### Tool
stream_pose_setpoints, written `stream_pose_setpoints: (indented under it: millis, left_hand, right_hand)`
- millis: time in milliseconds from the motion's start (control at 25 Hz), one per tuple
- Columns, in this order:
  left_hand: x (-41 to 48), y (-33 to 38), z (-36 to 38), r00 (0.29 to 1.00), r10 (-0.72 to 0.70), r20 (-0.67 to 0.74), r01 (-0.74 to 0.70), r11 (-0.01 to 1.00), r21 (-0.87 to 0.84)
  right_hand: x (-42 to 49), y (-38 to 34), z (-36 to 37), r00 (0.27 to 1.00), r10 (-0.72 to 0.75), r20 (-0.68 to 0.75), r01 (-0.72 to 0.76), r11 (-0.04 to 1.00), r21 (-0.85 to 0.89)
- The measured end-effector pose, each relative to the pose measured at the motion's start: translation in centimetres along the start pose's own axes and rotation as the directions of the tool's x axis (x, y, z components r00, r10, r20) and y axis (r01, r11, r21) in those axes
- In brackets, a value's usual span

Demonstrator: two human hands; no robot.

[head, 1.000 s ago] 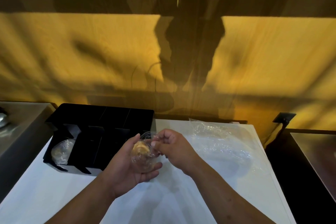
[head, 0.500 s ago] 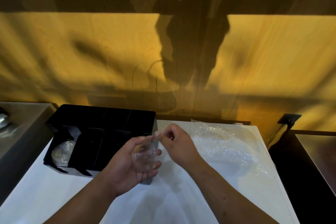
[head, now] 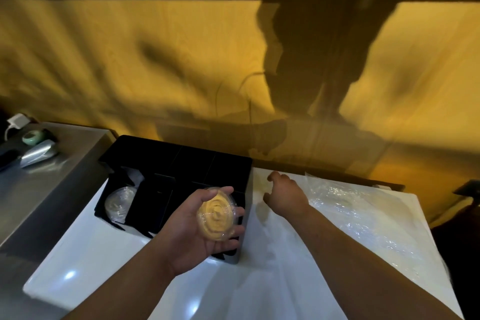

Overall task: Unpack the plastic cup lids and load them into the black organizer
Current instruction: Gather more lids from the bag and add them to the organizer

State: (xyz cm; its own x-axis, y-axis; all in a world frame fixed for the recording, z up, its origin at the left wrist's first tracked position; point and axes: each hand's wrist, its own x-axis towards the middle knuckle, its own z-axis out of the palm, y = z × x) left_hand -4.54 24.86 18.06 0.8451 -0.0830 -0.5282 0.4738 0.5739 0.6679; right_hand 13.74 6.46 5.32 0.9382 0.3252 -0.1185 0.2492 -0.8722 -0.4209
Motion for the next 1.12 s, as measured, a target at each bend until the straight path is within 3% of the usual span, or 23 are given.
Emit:
stream_pose_setpoints:
  millis: [320, 560, 920, 1040, 1120]
  left_hand:
    - [-0.2, 0.7, -0.6, 0.997, -0.016, 0.071, 0.021, 0.998, -0.064]
    - [0.0, 0.7, -1.2, 0.997, -0.017, 0.076, 0.022, 0.997, -0.068]
    - [-0.2, -0.4, -2.4, 0.996, -0.037, 0.076, 0.041, 0.998, -0.049]
    - [-0.2, -0.9, -2.6, 0.996, -0.039, 0.085, 0.044, 0.997, -0.059]
    - [-0.4, -1.0, -2.6, 0.996, -0.035, 0.082, 0.04, 0.997, -0.065]
  right_hand:
    - [2.6, 2.2, 3.8, 0.985, -0.067, 0.157, 0.109, 0.955, -0.277]
    - [2.7, 2.4, 5.0, 0.974, -0.059, 0.221, 0.131, 0.936, -0.328]
    - [2.7, 2.7, 4.8, 0.978, -0.101, 0.185, 0.16, 0.925, -0.344]
    - [2.7, 2.0, 3.3, 0.998, -0.059, 0.024, 0.063, 0.961, -0.269]
    - [2.2, 1.4, 1.6, 0.985, 0.029, -0.169, -0.041, 0.997, -0.066]
